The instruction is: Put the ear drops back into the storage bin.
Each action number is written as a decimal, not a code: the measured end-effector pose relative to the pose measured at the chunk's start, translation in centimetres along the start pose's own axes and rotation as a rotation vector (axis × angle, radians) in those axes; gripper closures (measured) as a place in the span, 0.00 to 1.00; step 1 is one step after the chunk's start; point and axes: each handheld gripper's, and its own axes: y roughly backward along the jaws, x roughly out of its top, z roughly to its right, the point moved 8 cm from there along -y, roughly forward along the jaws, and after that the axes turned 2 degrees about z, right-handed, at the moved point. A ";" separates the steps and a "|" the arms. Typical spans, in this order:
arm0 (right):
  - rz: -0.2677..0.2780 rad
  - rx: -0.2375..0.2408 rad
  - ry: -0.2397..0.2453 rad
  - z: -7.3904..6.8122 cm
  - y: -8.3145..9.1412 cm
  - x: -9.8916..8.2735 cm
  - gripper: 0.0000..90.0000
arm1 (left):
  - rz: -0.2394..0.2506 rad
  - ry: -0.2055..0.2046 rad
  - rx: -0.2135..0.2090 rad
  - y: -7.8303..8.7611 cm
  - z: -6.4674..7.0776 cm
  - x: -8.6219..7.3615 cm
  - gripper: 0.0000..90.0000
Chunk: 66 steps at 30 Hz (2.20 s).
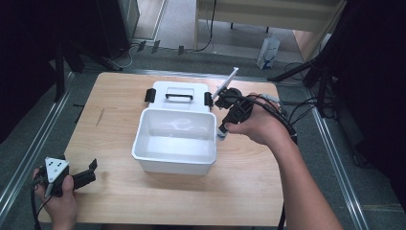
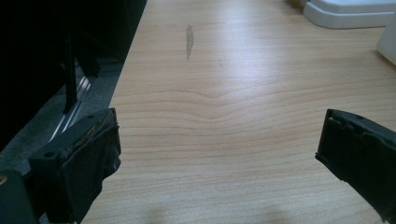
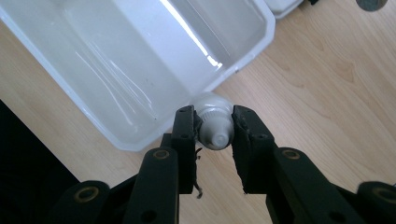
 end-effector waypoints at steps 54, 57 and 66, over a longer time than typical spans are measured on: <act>-0.080 -0.003 0.385 -2.6 -10.5 0.3 0.80 | 0.000 -0.004 -0.002 0.0 0.1 0.0 0.00; -0.082 -0.003 0.404 -2.7 -11.0 0.2 0.80 | -0.001 -0.004 -0.003 0.0 0.1 0.0 0.00; -0.095 -0.003 0.433 -2.6 -12.4 -0.2 0.80 | 0.000 -0.006 -0.004 0.0 0.1 0.0 0.00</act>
